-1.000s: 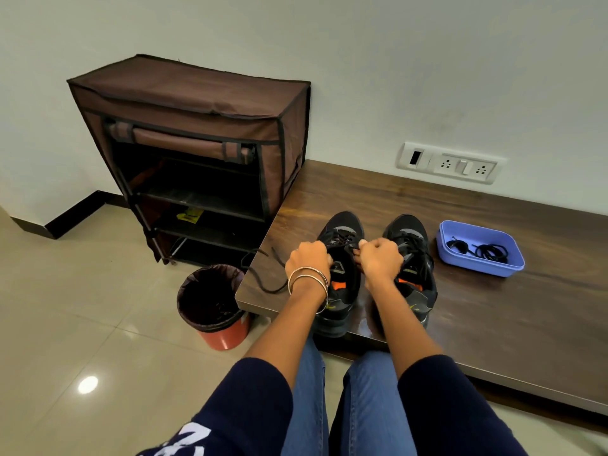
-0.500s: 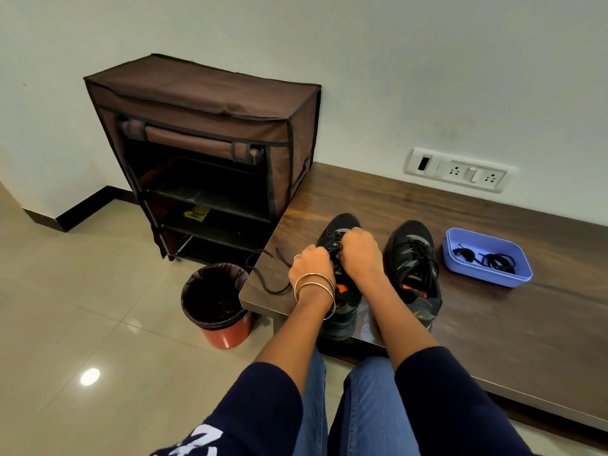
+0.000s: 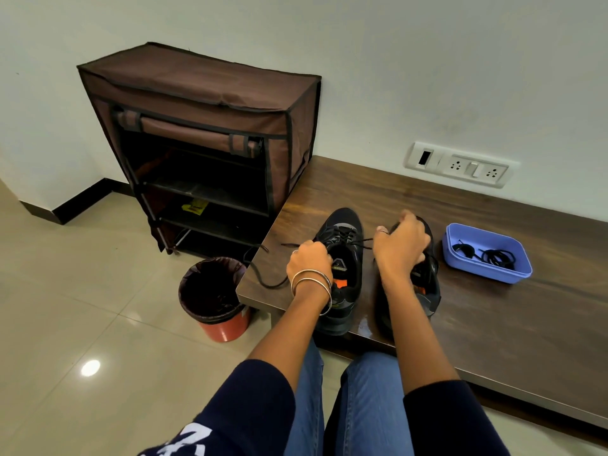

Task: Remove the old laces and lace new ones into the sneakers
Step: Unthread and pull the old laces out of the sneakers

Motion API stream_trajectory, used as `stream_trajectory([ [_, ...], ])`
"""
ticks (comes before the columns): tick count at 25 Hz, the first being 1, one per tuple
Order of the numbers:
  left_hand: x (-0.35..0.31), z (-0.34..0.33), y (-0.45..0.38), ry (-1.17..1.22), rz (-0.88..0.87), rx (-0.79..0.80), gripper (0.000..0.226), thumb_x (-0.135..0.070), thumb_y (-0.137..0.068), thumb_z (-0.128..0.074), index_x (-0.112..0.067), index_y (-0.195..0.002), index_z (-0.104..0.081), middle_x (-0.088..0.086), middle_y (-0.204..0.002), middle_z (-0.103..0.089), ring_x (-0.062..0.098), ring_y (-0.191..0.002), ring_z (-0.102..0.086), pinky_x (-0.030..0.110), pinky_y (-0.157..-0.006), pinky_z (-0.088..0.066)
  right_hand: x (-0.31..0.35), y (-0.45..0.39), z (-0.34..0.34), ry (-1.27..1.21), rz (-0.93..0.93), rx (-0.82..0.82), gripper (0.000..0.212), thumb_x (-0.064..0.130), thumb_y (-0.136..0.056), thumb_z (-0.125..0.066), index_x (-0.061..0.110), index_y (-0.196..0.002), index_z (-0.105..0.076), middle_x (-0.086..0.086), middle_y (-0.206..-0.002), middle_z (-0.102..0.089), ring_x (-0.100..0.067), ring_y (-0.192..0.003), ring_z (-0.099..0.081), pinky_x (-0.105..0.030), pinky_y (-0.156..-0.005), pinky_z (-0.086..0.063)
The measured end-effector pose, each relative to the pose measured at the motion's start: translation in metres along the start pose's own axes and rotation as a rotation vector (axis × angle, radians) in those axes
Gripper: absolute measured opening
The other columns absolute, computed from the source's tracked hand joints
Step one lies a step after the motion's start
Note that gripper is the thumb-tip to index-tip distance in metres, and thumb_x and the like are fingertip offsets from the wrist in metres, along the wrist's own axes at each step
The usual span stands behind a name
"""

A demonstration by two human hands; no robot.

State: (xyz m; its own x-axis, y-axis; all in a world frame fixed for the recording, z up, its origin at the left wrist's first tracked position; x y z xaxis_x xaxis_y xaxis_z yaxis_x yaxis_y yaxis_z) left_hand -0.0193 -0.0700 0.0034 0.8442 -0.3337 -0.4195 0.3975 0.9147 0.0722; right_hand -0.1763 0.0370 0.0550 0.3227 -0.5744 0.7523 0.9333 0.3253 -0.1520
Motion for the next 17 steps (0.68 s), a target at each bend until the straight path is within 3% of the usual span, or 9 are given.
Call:
stream_trajectory([
  [1, 0.000, 0.000, 0.000, 0.002, 0.000, -0.003, 0.028, -0.028, -0.096, -0.052, -0.012, -0.116, -0.064, 0.010, -0.117, -0.060, 0.031, -0.110, -0.058, 0.038, -0.082, -0.050, 0.016, 0.001, -0.012, 0.123, 0.152, 0.083, 0.039, 0.016, -0.090, -0.064, 0.017, -0.128, -0.057, -0.005, -0.128, -0.055, -0.031, -0.126, -0.041, -0.052, -0.097, -0.036],
  [3, 0.000, 0.001, 0.002, 0.014, 0.003, -0.014, 0.027, -0.029, -0.096, -0.053, -0.014, -0.115, -0.064, 0.010, -0.116, -0.060, 0.031, -0.109, -0.059, 0.038, -0.081, -0.050, 0.041, 0.016, -0.044, 0.406, 0.402, 0.281, 0.030, 0.022, -0.090, -0.065, 0.020, -0.120, -0.063, -0.004, -0.125, -0.058, -0.030, -0.124, -0.043, -0.053, -0.097, -0.036],
  [6, 0.004, 0.002, 0.003, 0.054, 0.005, -0.040, 0.026, -0.030, -0.095, -0.054, -0.018, -0.115, -0.066, 0.009, -0.114, -0.062, 0.031, -0.107, -0.060, 0.038, -0.079, -0.050, 0.037, 0.035, -0.074, 0.648, 0.541, 0.387, 0.013, 0.019, -0.091, -0.061, 0.014, -0.102, -0.066, -0.006, -0.115, -0.057, -0.031, -0.112, -0.051, -0.050, -0.094, -0.039],
  [8, 0.007, 0.003, 0.004, 0.085, 0.007, -0.061, 0.026, -0.031, -0.095, -0.054, -0.020, -0.114, -0.067, 0.009, -0.112, -0.062, 0.031, -0.105, -0.060, 0.037, -0.077, -0.049, 0.029, 0.033, -0.072, 0.528, 0.496, 0.342, 0.012, 0.018, -0.088, -0.062, 0.015, -0.096, -0.070, -0.006, -0.108, -0.063, -0.030, -0.101, -0.059, -0.041, -0.087, -0.046],
  [9, 0.007, 0.004, 0.004, 0.095, 0.008, -0.066, 0.026, -0.032, -0.094, -0.054, -0.021, -0.113, -0.067, 0.009, -0.112, -0.063, 0.032, -0.104, -0.061, 0.037, -0.077, -0.049, 0.024, 0.030, -0.063, 0.352, 0.410, 0.296, 0.011, 0.019, -0.086, -0.064, 0.016, -0.094, -0.072, -0.006, -0.102, -0.068, -0.029, -0.097, -0.062, -0.038, -0.083, -0.049],
  [12, 0.010, 0.004, 0.001, 0.103, 0.013, -0.062, 0.025, -0.032, -0.094, -0.053, -0.022, -0.111, -0.068, 0.009, -0.110, -0.063, 0.033, -0.103, -0.061, 0.037, -0.075, -0.049, -0.009, 0.011, -0.027, -0.516, -0.125, 0.140, 0.009, 0.004, -0.083, -0.068, 0.011, -0.081, -0.073, -0.012, -0.087, -0.073, -0.022, -0.078, -0.070, -0.033, -0.073, -0.056],
  [13, 0.012, 0.003, 0.000, 0.105, 0.016, -0.060, 0.025, -0.033, -0.093, -0.053, -0.022, -0.110, -0.068, 0.009, -0.110, -0.064, 0.033, -0.102, -0.061, 0.037, -0.074, -0.049, -0.013, 0.005, -0.017, -0.620, -0.160, 0.102, 0.013, -0.002, -0.081, -0.069, 0.010, -0.077, -0.072, -0.013, -0.083, -0.073, -0.019, -0.073, -0.070, -0.030, -0.068, -0.056],
  [15, 0.015, 0.004, 0.000, 0.104, 0.016, -0.066, 0.025, -0.033, -0.093, -0.054, -0.022, -0.110, -0.068, 0.010, -0.109, -0.064, 0.033, -0.101, -0.061, 0.036, -0.074, -0.049, -0.005, -0.010, -0.012, -0.439, -0.037, 0.180, 0.016, -0.004, -0.076, -0.073, 0.011, -0.080, -0.073, -0.009, -0.080, -0.072, -0.018, -0.078, -0.070, -0.029, -0.072, -0.055],
  [17, 0.013, 0.004, 0.001, 0.100, 0.014, -0.068, 0.024, -0.032, -0.093, -0.054, -0.021, -0.108, -0.069, 0.010, -0.108, -0.065, 0.033, -0.100, -0.062, 0.036, -0.072, -0.048, -0.001, -0.007, -0.031, -0.141, 0.019, 0.399, 0.035, -0.003, -0.073, -0.075, 0.012, -0.104, -0.068, -0.007, -0.095, -0.070, -0.025, -0.099, -0.066, -0.042, -0.087, -0.055],
])
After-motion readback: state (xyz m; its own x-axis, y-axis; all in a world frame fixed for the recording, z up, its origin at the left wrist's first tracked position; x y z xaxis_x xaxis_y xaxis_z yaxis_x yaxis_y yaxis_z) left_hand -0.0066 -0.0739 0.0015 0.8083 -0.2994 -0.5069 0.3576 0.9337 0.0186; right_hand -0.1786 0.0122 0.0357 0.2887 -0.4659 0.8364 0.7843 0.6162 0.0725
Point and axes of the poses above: each hand's wrist, its own y-axis away from the middle knuckle, its own z-axis out of the back of the hand, x = y × z, the point moved 9 cm from there along -y, towards the middle knuckle
